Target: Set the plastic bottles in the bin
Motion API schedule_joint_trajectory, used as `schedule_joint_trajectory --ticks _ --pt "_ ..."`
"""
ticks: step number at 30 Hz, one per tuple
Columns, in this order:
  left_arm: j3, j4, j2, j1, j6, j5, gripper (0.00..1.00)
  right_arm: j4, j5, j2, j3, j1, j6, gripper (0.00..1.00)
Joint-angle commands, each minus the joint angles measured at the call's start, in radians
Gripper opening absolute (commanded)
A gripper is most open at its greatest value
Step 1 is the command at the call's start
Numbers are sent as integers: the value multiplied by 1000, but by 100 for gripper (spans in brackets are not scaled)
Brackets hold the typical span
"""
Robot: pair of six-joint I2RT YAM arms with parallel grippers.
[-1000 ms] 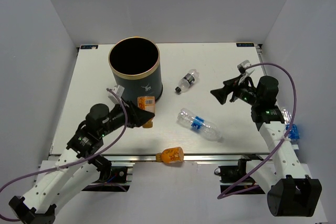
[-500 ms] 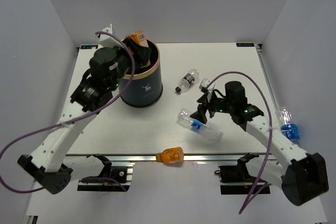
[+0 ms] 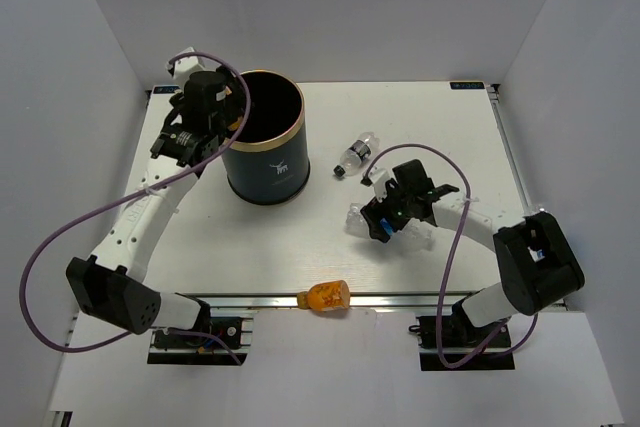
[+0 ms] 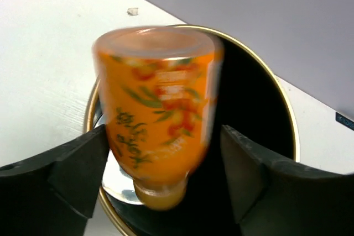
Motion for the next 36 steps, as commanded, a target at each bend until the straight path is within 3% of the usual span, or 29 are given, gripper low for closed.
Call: schedule_joint_trajectory --ticks 1,4,7,13,16,18,22,27,31,36 --pt "-16 4 -19 7 -9 78 96 16 20 25 27 7 -8 89" --pt "-2 3 -34 9 -2 85 98 9 32 48 54 7 9 89" --pt "9 23 -55 9 21 119 98 1 28 50 73 7 19 82" --pt "9 3 -132 9 35 132 98 -15 -28 -30 156 7 65 35" --pt "-118 29 -235 9 -9 167 98 -4 -52 -81 266 7 88 29" --pt "-207 47 -342 9 -55 193 98 16 -119 -125 368 7 113 27" --pt "-454 121 -526 9 -113 344 98 258 -231 -186 484 8 223 27" --pt "-684 156 -652 9 -187 545 98 755 -351 -110 612 8 579 25" --pt "-836 147 -651 7 -227 716 98 1085 -408 98 744 33 821 28" --pt "-1005 156 -706 1 -222 791 98 1148 -489 431 1080 88 980 34"
